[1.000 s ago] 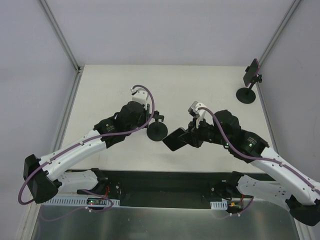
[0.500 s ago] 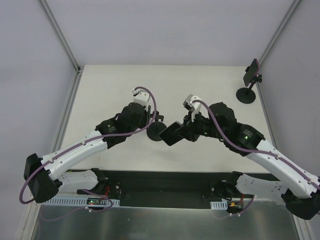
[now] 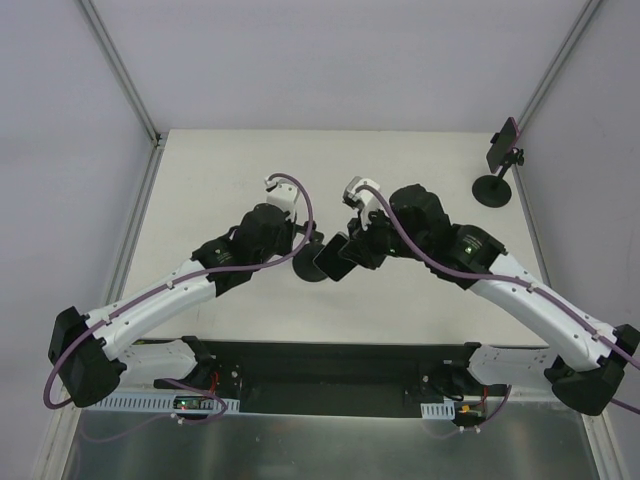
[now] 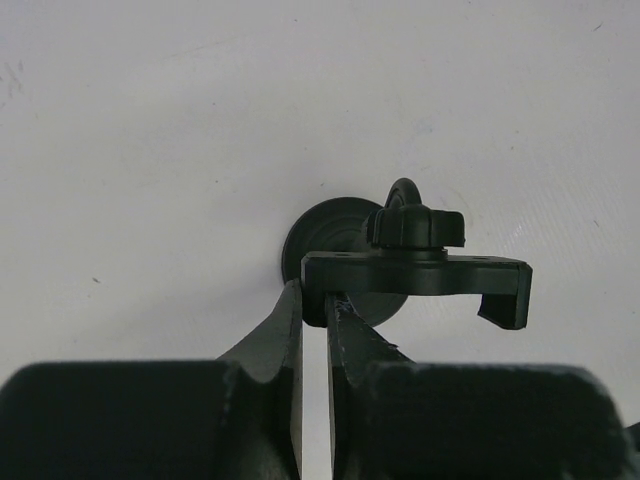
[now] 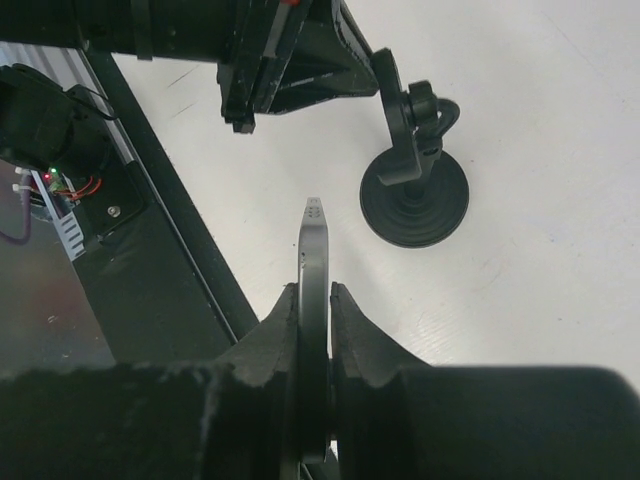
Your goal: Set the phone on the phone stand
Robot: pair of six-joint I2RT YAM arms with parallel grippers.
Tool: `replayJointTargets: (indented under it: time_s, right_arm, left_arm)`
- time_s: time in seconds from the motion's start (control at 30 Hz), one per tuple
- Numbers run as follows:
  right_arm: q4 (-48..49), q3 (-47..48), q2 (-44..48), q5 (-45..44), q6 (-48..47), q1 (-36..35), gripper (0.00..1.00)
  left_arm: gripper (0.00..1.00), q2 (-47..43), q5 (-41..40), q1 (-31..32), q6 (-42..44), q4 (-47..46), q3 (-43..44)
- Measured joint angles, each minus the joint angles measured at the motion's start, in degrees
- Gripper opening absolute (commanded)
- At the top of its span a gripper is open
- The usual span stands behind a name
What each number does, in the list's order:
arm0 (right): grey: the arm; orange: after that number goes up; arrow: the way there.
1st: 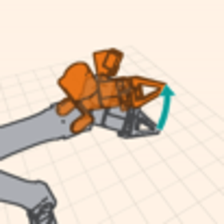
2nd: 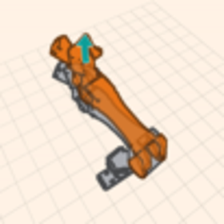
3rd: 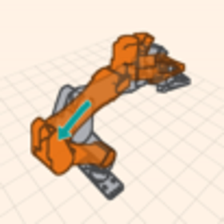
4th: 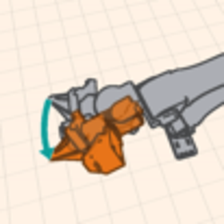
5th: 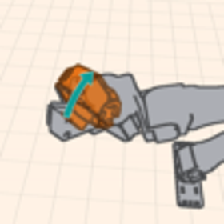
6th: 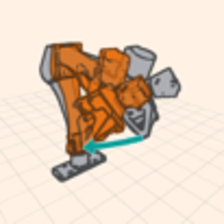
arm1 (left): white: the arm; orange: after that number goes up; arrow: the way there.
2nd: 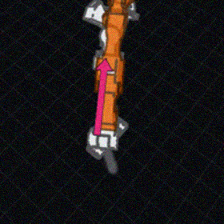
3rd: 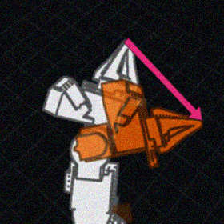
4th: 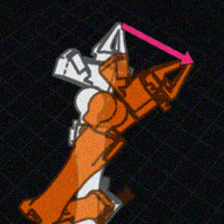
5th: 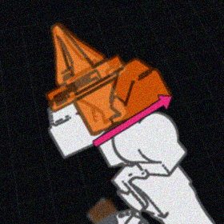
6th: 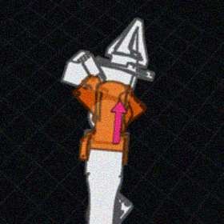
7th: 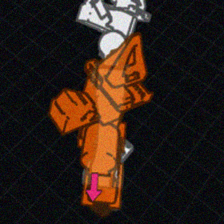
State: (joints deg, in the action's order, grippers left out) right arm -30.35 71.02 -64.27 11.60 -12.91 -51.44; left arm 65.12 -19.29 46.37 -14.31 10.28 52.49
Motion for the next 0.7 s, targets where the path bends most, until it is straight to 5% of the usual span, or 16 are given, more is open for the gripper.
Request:
replayJointTargets:
  time_s: [0.4, 0.7]
  right_arm:
    - [1.62, 3.37, -5.09, 8.98, -20.85, -1.51, 0.0]
    - [-4.76, 15.58, -18.62, 13.51, -36.83, -4.0, 0.0]
  left_arm:
    - [0.0, -5.42, 6.38, -1.09, 2.29, -0.07, -3.52]
    - [0.0, -6.32, 11.41, -1.92, 2.75, 3.89, -2.38]
